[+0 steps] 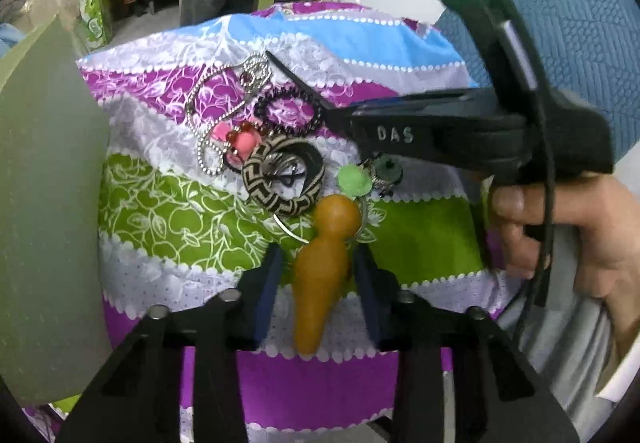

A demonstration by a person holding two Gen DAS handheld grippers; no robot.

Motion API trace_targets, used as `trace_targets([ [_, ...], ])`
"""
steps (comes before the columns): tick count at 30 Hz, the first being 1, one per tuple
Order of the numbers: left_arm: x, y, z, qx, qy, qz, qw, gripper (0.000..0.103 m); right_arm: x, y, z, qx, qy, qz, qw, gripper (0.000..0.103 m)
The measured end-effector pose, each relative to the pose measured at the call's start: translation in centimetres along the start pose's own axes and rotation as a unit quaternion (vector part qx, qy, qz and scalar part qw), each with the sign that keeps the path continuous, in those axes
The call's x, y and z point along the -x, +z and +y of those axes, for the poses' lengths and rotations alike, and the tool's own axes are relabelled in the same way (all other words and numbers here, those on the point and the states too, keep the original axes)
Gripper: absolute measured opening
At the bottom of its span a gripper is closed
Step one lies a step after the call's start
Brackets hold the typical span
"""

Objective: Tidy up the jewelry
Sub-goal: 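Grasp the orange gourd pendant with the left tool while the right tool grasps the black cord necklace, then lift the orange pendant and black cord necklace and carry both over the green box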

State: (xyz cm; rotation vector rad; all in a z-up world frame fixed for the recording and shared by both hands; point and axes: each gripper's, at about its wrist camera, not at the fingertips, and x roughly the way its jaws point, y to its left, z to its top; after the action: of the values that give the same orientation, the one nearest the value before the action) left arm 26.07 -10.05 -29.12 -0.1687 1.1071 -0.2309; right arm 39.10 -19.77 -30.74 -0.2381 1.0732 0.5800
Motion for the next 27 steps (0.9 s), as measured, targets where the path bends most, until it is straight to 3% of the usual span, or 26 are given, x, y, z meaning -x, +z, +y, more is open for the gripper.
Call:
trace_targets([
  [4,-0.3,-0.1,0.3,0.008,-0.02,-0.001,0.9998,0.031,-0.2,0.3,0.9,0.025,-0.019,-0.005,0.999,0.018],
  [7,0.3,-0.1,0.6,0.016,-0.034,-0.009,0.9993,0.031,-0.3,0.2,1.7,0.045,-0.025,-0.01,0.999,0.01],
  [11,1.3,0.2,0.9,0.02,-0.028,-0.025,0.9991,0.031,-0.1,-0.1,1.9,0.043,-0.033,-0.01,0.998,0.007],
  [22,3.7,0.3,2.7,0.052,-0.046,-0.045,0.9966,0.031,3.1,-2.3,1.5,-0.018,-0.039,-0.021,0.999,0.006],
  [27,4.6,0.8,2.9,0.058,-0.05,-0.056,0.9955,0.031,5.2,-3.6,1.1,-0.082,-0.038,-0.028,0.996,0.006],
])
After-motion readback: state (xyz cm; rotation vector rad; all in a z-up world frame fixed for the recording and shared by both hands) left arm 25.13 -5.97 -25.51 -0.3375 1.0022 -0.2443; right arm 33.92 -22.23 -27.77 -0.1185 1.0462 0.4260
